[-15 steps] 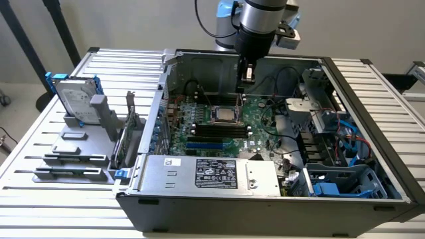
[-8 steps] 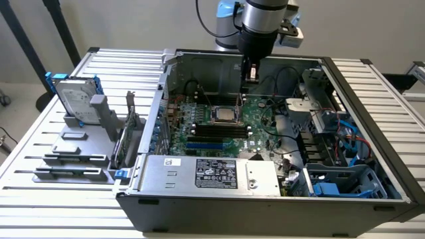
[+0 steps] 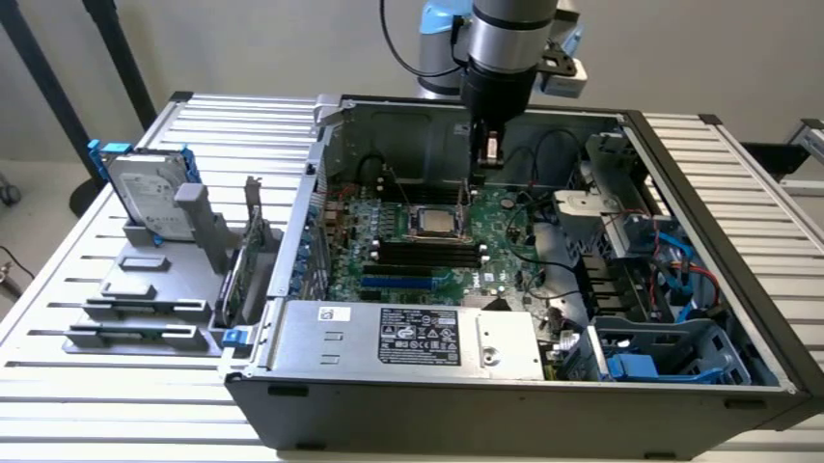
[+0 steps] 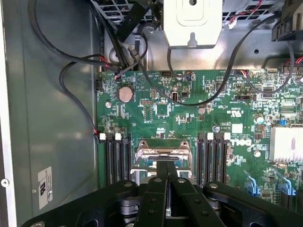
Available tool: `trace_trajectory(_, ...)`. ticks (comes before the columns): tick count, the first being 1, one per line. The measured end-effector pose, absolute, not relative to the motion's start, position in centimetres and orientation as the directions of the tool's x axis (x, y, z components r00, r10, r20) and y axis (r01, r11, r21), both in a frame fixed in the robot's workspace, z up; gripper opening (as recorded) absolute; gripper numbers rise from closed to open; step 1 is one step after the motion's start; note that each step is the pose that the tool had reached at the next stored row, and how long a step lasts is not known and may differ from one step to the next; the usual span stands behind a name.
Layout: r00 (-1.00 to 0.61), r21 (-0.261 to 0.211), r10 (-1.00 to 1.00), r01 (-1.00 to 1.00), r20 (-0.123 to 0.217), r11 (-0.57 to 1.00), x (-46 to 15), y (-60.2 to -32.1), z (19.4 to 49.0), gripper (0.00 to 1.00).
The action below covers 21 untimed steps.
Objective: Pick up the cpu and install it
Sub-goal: 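Close the cpu cover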
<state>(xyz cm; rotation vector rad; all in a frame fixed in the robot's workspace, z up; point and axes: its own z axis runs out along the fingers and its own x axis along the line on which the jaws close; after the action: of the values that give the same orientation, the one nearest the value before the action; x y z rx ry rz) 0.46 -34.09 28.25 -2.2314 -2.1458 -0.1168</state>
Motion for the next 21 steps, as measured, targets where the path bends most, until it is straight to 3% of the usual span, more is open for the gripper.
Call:
trace_trajectory(5, 0.032, 0.048, 0.996, 0.998, 0.085, -0.036, 0.5, -34.1, 27.8, 0.11)
trace_trajectory(21, 0.031, 0.053, 0.996, 0.998, 0.086, -0.035, -1.1, -34.1, 25.9, 0.11)
